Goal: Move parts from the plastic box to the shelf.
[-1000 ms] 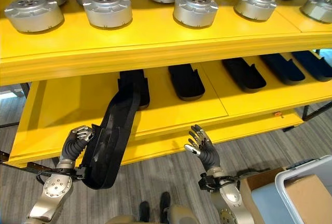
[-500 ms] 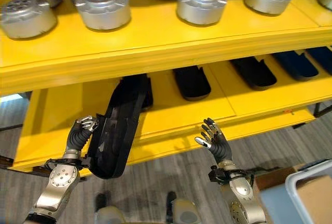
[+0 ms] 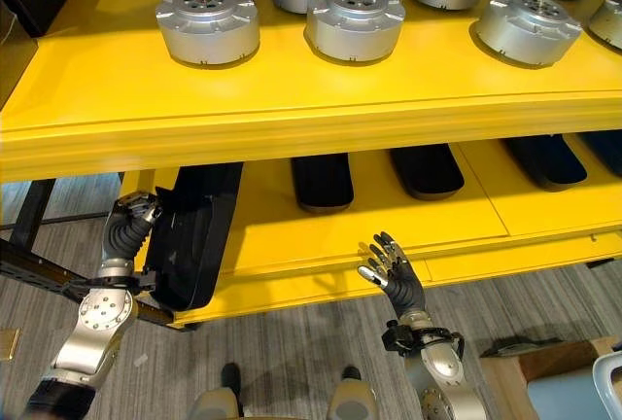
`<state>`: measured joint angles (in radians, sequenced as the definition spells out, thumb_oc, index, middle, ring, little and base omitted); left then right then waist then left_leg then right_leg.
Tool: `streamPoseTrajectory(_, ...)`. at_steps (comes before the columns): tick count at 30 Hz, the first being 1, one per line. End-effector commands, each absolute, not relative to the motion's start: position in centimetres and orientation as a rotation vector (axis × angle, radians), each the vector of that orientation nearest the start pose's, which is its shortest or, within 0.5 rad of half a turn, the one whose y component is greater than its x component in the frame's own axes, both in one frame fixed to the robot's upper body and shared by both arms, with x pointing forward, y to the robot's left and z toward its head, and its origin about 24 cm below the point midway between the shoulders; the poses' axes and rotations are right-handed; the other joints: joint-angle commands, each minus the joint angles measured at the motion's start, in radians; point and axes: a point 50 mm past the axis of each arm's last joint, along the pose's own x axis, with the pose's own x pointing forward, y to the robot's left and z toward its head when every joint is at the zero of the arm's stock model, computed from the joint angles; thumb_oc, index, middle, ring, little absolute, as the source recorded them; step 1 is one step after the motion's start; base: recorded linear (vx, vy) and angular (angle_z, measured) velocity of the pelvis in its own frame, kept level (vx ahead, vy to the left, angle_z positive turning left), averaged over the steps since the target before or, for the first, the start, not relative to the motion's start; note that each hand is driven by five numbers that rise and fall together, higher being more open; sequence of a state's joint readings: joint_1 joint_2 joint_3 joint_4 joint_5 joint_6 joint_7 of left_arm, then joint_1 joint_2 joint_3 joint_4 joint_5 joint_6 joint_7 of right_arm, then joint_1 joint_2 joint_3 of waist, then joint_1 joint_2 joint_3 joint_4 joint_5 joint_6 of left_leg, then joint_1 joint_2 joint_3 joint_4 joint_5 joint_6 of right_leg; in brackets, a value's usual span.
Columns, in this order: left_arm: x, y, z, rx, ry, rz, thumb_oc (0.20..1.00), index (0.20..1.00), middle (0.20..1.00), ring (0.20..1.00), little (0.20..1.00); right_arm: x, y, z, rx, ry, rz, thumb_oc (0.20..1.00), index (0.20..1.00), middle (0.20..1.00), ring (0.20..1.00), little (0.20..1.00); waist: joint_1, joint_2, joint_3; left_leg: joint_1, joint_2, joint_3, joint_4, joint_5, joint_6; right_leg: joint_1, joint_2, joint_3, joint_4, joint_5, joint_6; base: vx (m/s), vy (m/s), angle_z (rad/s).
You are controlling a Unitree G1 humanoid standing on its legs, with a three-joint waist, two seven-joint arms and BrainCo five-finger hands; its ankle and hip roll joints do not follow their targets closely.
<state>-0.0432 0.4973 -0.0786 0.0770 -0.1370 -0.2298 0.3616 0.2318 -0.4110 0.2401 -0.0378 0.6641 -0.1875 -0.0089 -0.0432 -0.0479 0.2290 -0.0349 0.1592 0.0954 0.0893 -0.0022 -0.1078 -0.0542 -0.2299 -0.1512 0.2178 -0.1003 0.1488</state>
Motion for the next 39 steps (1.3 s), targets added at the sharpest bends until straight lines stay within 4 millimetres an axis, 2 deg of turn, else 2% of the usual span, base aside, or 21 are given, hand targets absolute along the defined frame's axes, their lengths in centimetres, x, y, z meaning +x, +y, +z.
streamPoseTrajectory(1, 27.4, 23.9, 11.9, 0.337, -0.428, 0.302, 0.200, 0.200, 0.200, 0.200, 0.200, 20.3, -18.4, 3.6, 0.301, 0.004, 0.141, 1.000, 1.000, 1.000, 1.000, 1.000, -0.013, -0.026, -0.002, -0.064, 0.058, 0.009, 0.133, -0.046, -0.013, -0.007, -0.019, 0.015, -0.013, 0.062, 0.019, 0.00, 0.036, 0.02)
streamPoseTrajectory(8, 30.2, 24.3, 12.2, 0.382, -0.390, 0.385, 0.200, 0.200, 0.200, 0.200, 0.200, 20.6, -17.8, 3.6, 0.307, 0.007, 0.173, 1.000, 1.000, 1.000, 1.000, 1.000, -0.026, -0.051, 0.014, -0.108, 0.062, 0.003, 0.172, -0.051, -0.020, -0.024, -0.016, 0.016, -0.005, 0.065, 0.018, -0.01, 0.000, 0.01)
streamPoseTrajectory(11, 31.9, 24.8, 13.3, 0.392, -0.388, 0.433, 0.200, 0.200, 0.200, 0.200, 0.200, 20.8, -17.4, 3.7, 0.312, 0.008, 0.194, 1.000, 1.000, 1.000, 1.000, 1.000, -0.036, -0.058, 0.034, -0.142, 0.072, -0.006, 0.199, -0.050, -0.025, -0.056, -0.005, 0.025, 0.020, 0.064, 0.014, -0.06, -0.019, 0.02)
streamPoseTrajectory(17, 33.3, 26.6, 15.4, 0.444, -0.395, 0.527, 0.200, 0.200, 0.200, 0.200, 0.200, 20.9, -16.9, 3.6, 0.312, 0.011, 0.212, 1.000, 1.000, 1.000, 1.000, 1.000, -0.044, -0.061, 0.058, -0.180, 0.090, -0.017, 0.220, -0.046, -0.033, -0.103, 0.015, 0.034, 0.047, 0.064, 0.008, -0.06, -0.032, -0.03)
streamPoseTrajectory(19, 33.5, 27.1, 15.6, 0.451, -0.387, 0.547, 0.200, 0.200, 0.200, 0.200, 0.200, 20.8, -16.9, 3.6, 0.310, 0.013, 0.216, 1.000, 1.000, 1.000, 1.000, 1.000, -0.046, -0.061, 0.062, -0.188, 0.093, -0.020, 0.227, -0.046, -0.034, -0.112, 0.019, 0.035, 0.052, 0.063, 0.007, -0.05, -0.028, -0.02)
streamPoseTrajectory(23, 34.4, 28.5, 17.5, 0.502, -0.392, 0.611, 0.200, 0.200, 0.200, 0.200, 0.200, 20.6, -16.6, 3.5, 0.304, 0.021, 0.242, 1.000, 1.000, 1.000, 1.000, 1.000, -0.056, -0.061, 0.074, -0.230, 0.106, -0.037, 0.256, -0.045, -0.043, -0.156, 0.031, 0.038, 0.090, 0.055, 0.002, -0.06, -0.045, -0.03)
streamPoseTrajectory(27, 34.9, 29.4, 18.4, 0.453, -0.381, 0.654, 0.200, 0.200, 0.200, 0.200, 0.200, 20.7, -16.4, 3.4, 0.302, 0.027, 0.252, 1.000, 1.000, 1.000, 1.000, 1.000, -0.060, -0.060, 0.073, -0.251, 0.117, -0.047, 0.268, -0.044, -0.046, -0.186, 0.041, 0.043, 0.110, 0.053, 0.001, -0.03, -0.038, 0.02)
streamPoseTrajectory(32, 35.4, 30.8, 20.3, 0.497, -0.379, 0.700, 0.200, 0.200, 0.200, 0.200, 0.200, 20.7, -16.3, 3.4, 0.296, 0.027, 0.266, 1.000, 1.000, 1.000, 1.000, 1.000, -0.063, -0.061, 0.074, -0.282, 0.130, -0.060, 0.282, -0.041, -0.048, -0.215, 0.053, 0.046, 0.127, 0.049, -0.002, -0.02, -0.039, -0.03)
streamPoseTrajectory(39, 36.3, 31.6, 22.7, 0.493, -0.371, 0.745, 0.200, 0.200, 0.200, 0.200, 0.200, 20.8, -16.2, 3.5, 0.290, 0.024, 0.288, 1.000, 1.000, 1.000, 1.000, 1.000, -0.074, -0.055, 0.080, -0.340, 0.138, -0.076, 0.322, -0.046, -0.048, -0.274, 0.057, 0.039, 0.177, 0.038, -0.004, -0.03, -0.021, 0.01)
